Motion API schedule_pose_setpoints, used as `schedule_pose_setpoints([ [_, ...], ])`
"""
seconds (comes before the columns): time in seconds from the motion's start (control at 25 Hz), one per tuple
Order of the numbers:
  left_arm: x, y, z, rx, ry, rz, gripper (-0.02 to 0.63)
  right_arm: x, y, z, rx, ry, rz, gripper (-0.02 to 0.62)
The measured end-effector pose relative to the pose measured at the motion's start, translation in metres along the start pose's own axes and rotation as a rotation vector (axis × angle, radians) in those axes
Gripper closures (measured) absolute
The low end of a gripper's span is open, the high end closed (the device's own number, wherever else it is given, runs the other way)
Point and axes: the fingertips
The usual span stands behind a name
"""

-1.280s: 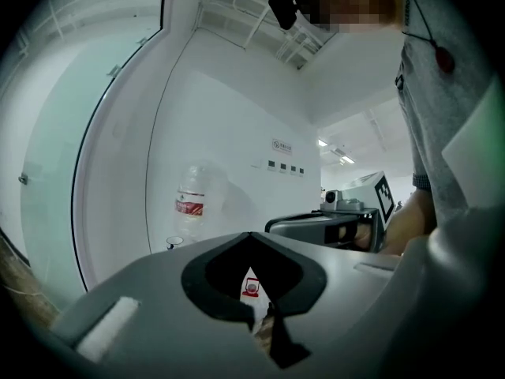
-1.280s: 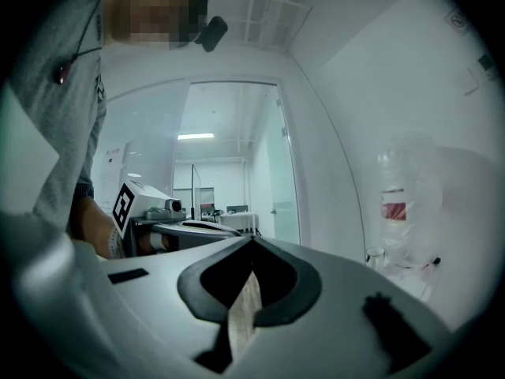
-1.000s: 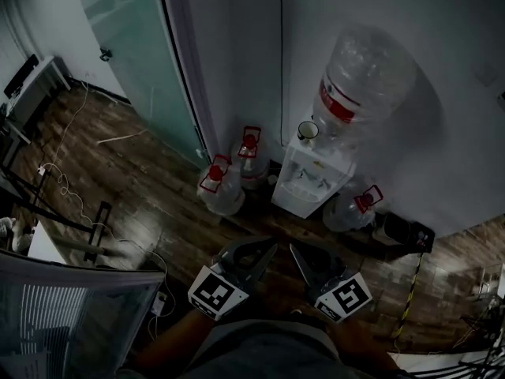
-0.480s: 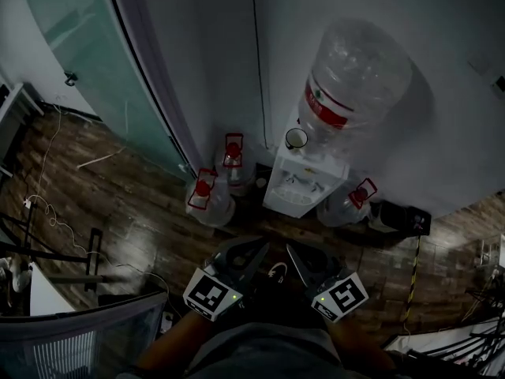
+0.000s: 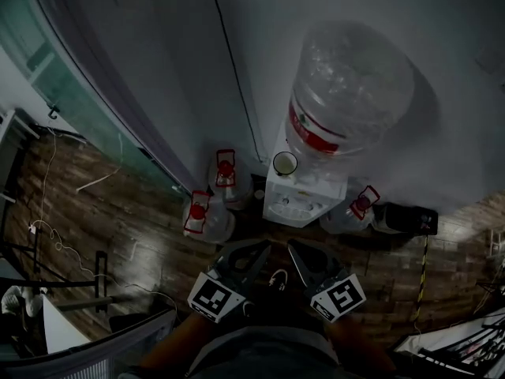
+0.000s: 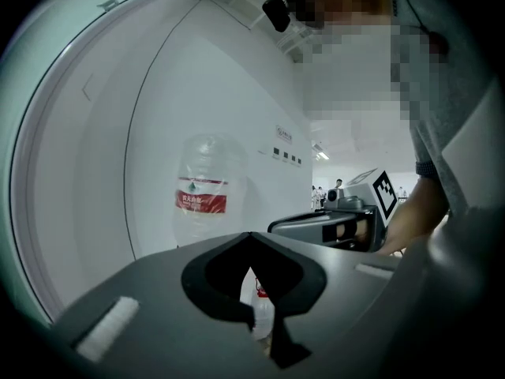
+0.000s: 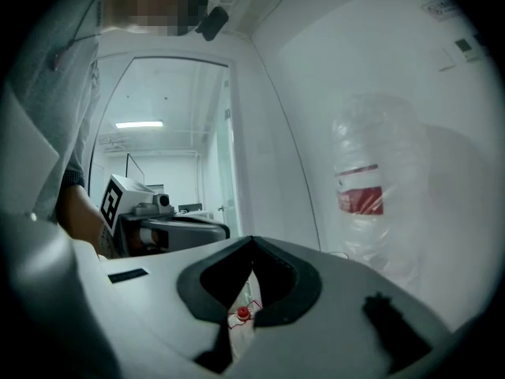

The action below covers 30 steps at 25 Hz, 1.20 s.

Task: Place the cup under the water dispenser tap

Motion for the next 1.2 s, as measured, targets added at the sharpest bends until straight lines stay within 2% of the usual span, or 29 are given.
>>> schedule_pose_setpoints([
  [0.08,-0.012,0.018,-0.004,0.000,0.012,-0.001,0.598,0.021,0.009,-0.003,0.000,0.010,-0.017,0.590],
  [0.28,-0.038,0.058,0.000,-0.040,-0.029,0.007,0.598,0.068,0.029,-0.013,0.002,0.042,-0.057,0.590],
  [0.52,-0.061,0.102,-0.010,-0.047,-0.034,-0.007,0.598,0.106,0.053,-0.033,-0.025,0.049,-0.093,0.591],
  [0.8,-0.094,0.136,-0.029,-0.002,-0.026,-0.018,0.598,0.143,0.091,-0.066,-0.072,0.048,-0.169,0.588],
  [0.84,-0.101,0.139,-0.037,-0.005,-0.035,-0.018,0.598,0.146,0.099,-0.072,-0.082,0.050,-0.179,0.573],
  [0.88,-0.108,0.142,-0.044,-0.009,-0.041,-0.021,0.598,0.150,0.107,-0.079,-0.090,0.054,-0.188,0.510],
  [0.92,-0.114,0.146,-0.049,-0.012,-0.041,-0.028,0.598,0.155,0.114,-0.085,-0.096,0.057,-0.200,0.494],
  [1.2,-0.133,0.174,-0.074,-0.008,-0.046,-0.069,0.598,0.181,0.141,-0.116,-0.127,0.065,-0.288,0.457],
])
Point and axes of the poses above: the fingertips, and each gripper's own axes: y forward along the fingers, x to its right, z out of its top, and after that the axes turned 13 degrees about -x, right-handed
